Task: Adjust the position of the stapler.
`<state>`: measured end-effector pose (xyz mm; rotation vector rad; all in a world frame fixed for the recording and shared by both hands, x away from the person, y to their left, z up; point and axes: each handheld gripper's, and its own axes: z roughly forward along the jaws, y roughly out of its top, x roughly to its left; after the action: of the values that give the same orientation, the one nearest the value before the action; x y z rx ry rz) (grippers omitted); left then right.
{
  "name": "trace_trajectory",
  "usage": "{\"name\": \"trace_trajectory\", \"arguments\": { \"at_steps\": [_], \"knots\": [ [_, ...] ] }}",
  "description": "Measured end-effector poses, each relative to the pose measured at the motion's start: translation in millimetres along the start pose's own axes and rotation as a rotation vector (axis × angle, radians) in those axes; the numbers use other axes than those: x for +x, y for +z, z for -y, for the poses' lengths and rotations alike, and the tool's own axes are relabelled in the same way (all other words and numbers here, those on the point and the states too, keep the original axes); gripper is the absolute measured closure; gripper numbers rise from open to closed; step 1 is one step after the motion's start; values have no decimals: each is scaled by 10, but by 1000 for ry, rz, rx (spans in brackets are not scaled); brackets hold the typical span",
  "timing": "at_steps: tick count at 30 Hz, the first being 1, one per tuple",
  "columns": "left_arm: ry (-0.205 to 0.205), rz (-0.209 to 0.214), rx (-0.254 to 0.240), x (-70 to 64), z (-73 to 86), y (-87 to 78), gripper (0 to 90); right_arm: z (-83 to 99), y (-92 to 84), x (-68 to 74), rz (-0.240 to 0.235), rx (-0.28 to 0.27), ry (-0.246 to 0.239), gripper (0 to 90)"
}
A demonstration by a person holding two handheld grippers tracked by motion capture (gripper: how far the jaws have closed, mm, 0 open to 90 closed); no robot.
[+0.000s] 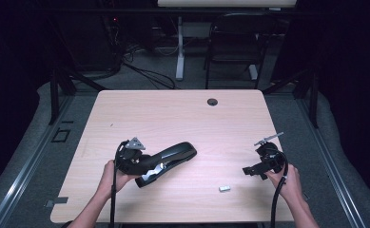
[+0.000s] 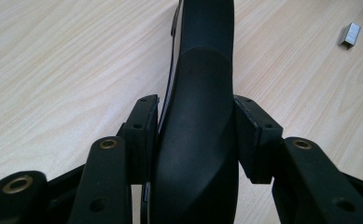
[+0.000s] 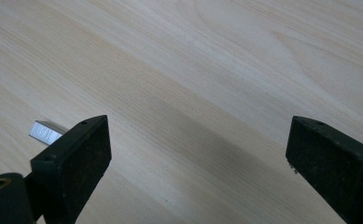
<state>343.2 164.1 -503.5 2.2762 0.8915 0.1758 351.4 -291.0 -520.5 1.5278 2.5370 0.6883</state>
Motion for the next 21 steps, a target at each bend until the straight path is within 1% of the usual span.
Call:
{"name": "trace_trajectory", "arguments": {
  "at_steps": [1,2,8,12,13,14,15,18,19,21],
  "knots": [
    [-1,-1,0,0,0,-1,546,0,0,0,0,0,0,62],
    [-5,-1,1,2,1,-4,548,-1,-8,-23,6,23,-15,62],
    [-13,-7,-2,19,3,-10,561,3,-9,-25,6,20,-10,64],
    [-43,-12,-13,67,10,-21,563,3,8,-21,-7,24,-3,65],
    [-43,-12,-13,67,10,-21,564,3,8,-21,-7,24,-3,65],
    [-48,-25,-12,71,14,-27,564,6,16,-23,-5,21,2,65],
    [-48,-25,-12,71,14,-27,564,6,16,-23,-5,21,2,65],
    [-46,-42,-5,65,13,-32,564,6,18,-22,-5,22,3,67],
    [-45,-46,-4,64,12,-33,565,7,23,-16,-6,15,9,67],
    [-44,-53,-2,62,12,-33,565,6,20,-16,-6,21,5,67]
  ]
}}
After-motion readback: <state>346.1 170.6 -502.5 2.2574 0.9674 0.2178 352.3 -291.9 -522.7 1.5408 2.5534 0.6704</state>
